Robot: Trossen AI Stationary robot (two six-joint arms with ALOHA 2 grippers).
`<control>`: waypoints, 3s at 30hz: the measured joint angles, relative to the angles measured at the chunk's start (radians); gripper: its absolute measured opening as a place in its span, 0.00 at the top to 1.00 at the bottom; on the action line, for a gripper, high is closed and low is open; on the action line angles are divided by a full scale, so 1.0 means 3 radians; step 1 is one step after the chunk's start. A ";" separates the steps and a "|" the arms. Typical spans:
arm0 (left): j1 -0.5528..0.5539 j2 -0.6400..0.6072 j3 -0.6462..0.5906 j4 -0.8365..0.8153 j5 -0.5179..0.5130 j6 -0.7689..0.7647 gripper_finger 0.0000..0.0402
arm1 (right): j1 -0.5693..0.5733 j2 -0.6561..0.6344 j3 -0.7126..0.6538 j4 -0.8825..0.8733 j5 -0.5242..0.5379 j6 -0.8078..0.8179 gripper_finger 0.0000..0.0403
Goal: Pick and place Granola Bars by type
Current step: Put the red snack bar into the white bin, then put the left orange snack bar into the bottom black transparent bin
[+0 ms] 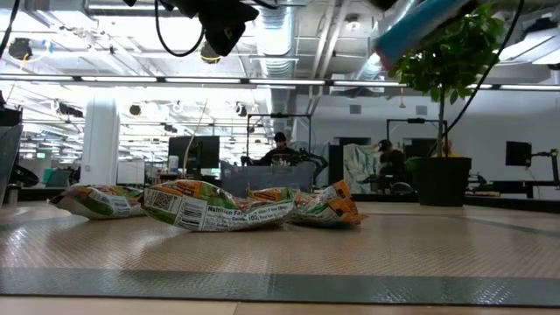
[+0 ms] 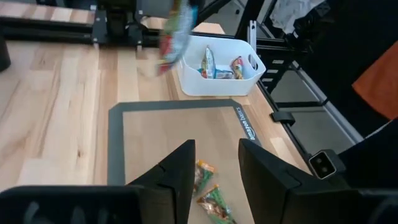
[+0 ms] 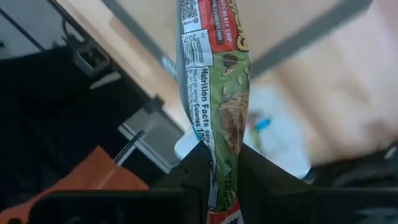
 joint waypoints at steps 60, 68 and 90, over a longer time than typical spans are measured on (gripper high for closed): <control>-0.0037 -0.0151 -0.0003 -0.0766 -0.0414 -0.1073 0.71 | 0.1406 -0.1054 -0.1528 0.2113 0.3688 -0.0178 0.62; -0.0150 -0.0161 -0.0003 -0.0798 -0.0714 -0.1504 0.71 | 0.1694 -0.2313 -0.2941 0.3142 0.3548 -0.0225 0.66; -0.0564 0.0393 0.0001 -0.1937 -0.1083 -0.3411 0.71 | 0.1226 -0.2794 -0.4103 0.4476 0.2769 -0.1182 0.66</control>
